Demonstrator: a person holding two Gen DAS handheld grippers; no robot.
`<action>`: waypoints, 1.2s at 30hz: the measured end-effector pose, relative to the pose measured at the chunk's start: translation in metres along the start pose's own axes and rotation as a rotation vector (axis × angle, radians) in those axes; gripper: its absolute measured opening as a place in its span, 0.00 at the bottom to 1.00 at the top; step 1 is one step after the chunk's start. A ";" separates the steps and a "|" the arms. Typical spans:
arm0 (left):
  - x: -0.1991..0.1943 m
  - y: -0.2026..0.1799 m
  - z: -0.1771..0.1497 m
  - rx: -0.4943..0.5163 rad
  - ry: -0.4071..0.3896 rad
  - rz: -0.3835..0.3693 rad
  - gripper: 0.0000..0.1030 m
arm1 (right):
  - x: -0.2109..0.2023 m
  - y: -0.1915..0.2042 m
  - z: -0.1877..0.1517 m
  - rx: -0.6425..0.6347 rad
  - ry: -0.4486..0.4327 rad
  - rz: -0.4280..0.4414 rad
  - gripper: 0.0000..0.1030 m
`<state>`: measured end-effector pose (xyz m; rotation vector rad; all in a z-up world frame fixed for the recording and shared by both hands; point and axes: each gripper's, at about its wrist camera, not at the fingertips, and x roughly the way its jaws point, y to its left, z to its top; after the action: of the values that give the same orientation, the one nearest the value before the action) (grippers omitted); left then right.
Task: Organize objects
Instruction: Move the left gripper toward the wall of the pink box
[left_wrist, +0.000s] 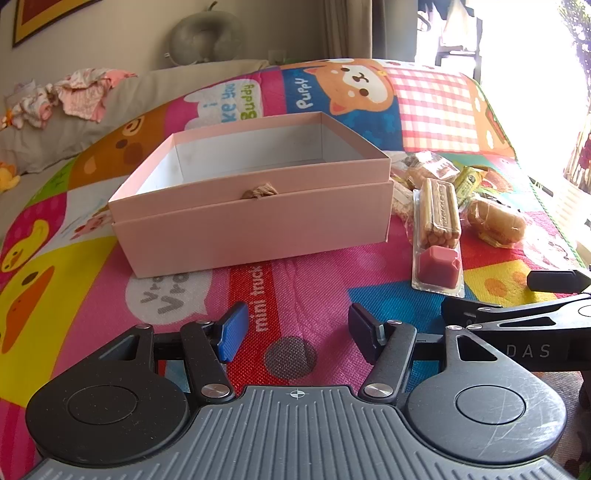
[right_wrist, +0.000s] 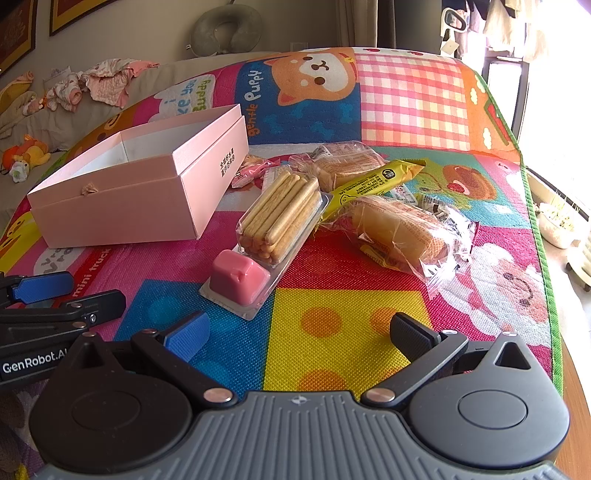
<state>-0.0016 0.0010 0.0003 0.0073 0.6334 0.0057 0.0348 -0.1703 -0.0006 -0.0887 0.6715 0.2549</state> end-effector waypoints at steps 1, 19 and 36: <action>0.000 0.000 0.000 -0.002 0.000 -0.001 0.64 | 0.000 0.000 0.000 0.001 0.000 0.001 1.00; 0.001 -0.001 0.001 -0.010 0.001 0.008 0.64 | 0.005 -0.002 0.004 -0.007 0.003 0.014 1.00; 0.001 0.000 0.000 -0.011 -0.002 0.027 0.64 | 0.008 -0.003 0.019 -0.019 0.128 0.012 1.00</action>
<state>-0.0007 0.0011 0.0001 0.0053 0.6317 0.0357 0.0535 -0.1680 0.0092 -0.1198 0.7966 0.2684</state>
